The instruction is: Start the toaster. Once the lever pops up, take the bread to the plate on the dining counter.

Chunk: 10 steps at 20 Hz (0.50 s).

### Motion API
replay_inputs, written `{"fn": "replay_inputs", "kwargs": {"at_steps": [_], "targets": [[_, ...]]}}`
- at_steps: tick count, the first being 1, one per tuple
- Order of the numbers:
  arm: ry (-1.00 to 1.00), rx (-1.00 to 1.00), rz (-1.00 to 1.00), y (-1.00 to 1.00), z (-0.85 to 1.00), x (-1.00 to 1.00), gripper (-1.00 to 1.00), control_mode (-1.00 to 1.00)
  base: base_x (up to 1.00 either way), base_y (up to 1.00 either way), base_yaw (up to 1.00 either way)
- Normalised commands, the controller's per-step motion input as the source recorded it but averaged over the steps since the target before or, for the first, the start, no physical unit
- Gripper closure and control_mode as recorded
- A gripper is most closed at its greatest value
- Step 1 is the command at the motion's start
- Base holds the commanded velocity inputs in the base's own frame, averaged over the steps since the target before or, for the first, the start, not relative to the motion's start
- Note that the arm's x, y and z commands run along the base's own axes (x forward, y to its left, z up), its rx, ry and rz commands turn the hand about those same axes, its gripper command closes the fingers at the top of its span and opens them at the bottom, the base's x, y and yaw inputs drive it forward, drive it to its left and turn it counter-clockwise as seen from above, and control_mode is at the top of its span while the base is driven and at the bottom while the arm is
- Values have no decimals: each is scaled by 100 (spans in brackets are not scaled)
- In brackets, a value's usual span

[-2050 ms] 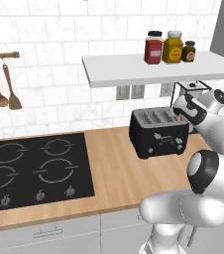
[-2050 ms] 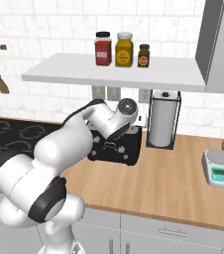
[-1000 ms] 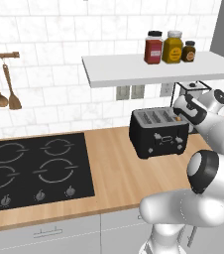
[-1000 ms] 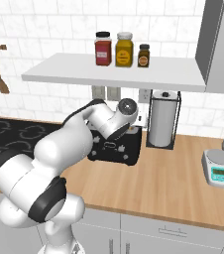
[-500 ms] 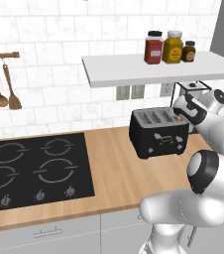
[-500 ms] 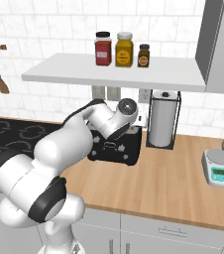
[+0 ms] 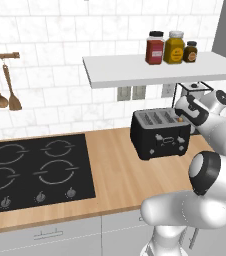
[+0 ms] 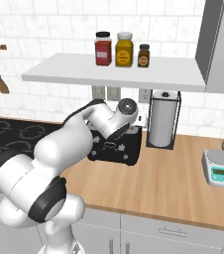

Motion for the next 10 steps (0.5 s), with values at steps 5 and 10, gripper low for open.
{"fn": "replay_inputs", "kwargs": {"at_steps": [5,10], "targets": [[0,0,0,0,0,0,-100,-100,0,0,0],[0,0,0,0,0,0,-100,-100,0,0,0]]}}
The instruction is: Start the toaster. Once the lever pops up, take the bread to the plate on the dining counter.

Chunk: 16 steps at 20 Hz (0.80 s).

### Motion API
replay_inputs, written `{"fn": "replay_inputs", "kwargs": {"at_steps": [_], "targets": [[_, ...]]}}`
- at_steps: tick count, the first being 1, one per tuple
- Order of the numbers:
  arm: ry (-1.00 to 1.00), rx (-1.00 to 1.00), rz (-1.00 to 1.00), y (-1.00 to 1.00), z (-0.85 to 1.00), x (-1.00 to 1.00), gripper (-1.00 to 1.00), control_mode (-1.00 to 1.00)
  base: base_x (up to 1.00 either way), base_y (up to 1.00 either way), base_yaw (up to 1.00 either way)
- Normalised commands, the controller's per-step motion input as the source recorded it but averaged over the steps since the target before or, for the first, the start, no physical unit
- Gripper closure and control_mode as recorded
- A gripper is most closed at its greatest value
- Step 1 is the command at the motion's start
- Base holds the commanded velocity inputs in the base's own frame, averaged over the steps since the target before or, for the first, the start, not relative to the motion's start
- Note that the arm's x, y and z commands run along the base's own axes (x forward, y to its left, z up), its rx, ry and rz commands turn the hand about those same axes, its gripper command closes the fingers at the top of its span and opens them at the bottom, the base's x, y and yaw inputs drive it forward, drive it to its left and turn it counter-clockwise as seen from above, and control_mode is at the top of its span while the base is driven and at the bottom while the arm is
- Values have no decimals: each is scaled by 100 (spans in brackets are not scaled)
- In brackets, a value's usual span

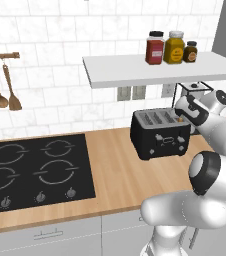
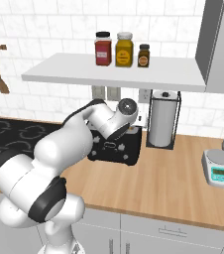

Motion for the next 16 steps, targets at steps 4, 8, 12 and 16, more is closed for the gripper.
{"fn": "replay_inputs", "kwargs": {"at_steps": [4,8,12,16], "targets": [[0,0,0,0,0,0,-100,-100,0,0,0],[0,0,0,0,0,0,-100,-100,0,0,0],[0,0,0,0,0,0,-100,-100,0,0,0],[0,0,0,0,0,0,-100,-100,0,0,0]]}}
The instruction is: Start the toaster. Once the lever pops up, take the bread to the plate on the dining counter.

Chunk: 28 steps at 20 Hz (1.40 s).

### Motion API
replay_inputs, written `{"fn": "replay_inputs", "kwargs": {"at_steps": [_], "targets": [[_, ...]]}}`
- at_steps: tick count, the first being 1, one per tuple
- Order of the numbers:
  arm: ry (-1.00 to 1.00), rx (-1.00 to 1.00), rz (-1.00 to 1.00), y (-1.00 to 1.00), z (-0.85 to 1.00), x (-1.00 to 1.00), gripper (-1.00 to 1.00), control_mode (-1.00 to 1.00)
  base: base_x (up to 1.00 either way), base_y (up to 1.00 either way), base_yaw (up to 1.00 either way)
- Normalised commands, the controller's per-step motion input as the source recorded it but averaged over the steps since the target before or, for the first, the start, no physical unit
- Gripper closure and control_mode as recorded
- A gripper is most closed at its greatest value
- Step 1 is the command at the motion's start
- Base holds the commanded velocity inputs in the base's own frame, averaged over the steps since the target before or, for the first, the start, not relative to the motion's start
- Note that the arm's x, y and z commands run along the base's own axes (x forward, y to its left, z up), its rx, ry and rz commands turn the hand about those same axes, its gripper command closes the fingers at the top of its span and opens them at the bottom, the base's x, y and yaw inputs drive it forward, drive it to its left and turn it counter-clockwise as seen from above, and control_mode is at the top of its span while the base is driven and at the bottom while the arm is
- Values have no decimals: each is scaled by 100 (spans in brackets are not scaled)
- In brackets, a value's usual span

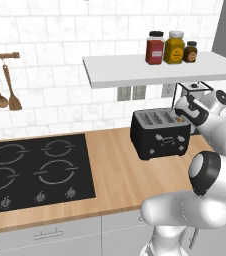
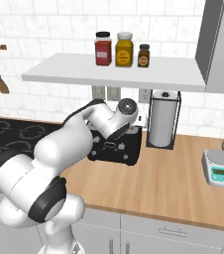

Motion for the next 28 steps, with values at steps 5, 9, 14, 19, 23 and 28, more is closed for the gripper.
{"fn": "replay_inputs", "kwargs": {"at_steps": [5,9,14,19,23,28], "targets": [[0,0,0,0,0,0,-100,-100,0,0,0],[0,0,0,0,0,0,-100,-100,0,0,0],[0,0,0,0,0,0,-100,-100,0,0,0],[0,0,0,0,0,0,-100,-100,0,0,0],[0,0,0,0,0,0,-100,-100,0,0,0],[0,0,0,0,0,0,-100,-100,0,0,0]]}}
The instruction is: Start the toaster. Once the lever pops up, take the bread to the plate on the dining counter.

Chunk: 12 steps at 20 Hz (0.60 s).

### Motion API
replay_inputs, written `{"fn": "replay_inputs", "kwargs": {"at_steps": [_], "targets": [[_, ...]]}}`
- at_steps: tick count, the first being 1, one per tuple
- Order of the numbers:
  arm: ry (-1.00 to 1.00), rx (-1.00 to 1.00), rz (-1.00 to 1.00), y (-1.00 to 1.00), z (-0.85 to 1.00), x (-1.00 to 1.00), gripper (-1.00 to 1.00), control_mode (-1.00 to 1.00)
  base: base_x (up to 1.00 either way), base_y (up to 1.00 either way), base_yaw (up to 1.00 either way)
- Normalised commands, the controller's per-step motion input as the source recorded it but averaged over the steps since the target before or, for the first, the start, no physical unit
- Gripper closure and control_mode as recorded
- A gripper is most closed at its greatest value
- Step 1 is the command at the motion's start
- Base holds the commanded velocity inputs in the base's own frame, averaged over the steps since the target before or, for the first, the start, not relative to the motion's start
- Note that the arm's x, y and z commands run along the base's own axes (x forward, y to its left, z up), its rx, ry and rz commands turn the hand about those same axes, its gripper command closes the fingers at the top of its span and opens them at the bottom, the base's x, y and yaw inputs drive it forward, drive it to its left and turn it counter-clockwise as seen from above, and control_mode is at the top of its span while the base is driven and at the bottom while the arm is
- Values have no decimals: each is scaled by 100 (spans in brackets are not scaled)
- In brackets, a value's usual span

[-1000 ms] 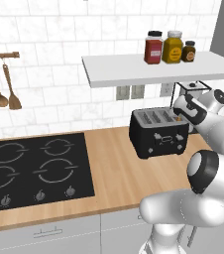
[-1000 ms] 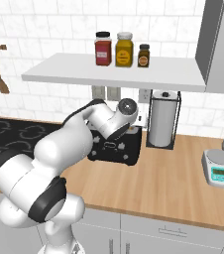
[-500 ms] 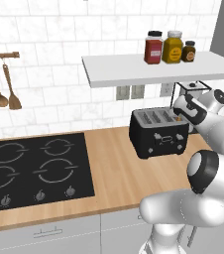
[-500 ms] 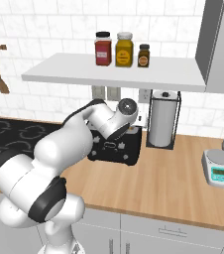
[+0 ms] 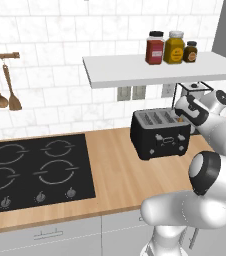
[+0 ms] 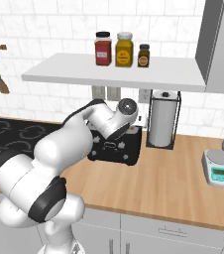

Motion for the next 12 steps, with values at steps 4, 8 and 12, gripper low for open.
{"fn": "replay_inputs", "kwargs": {"at_steps": [4,8,12], "targets": [[0,0,0,0,0,0,-100,-100,0,0,0],[0,0,0,0,0,0,-100,-100,0,0,0],[0,0,0,0,0,10,-100,-100,0,0,0]]}}
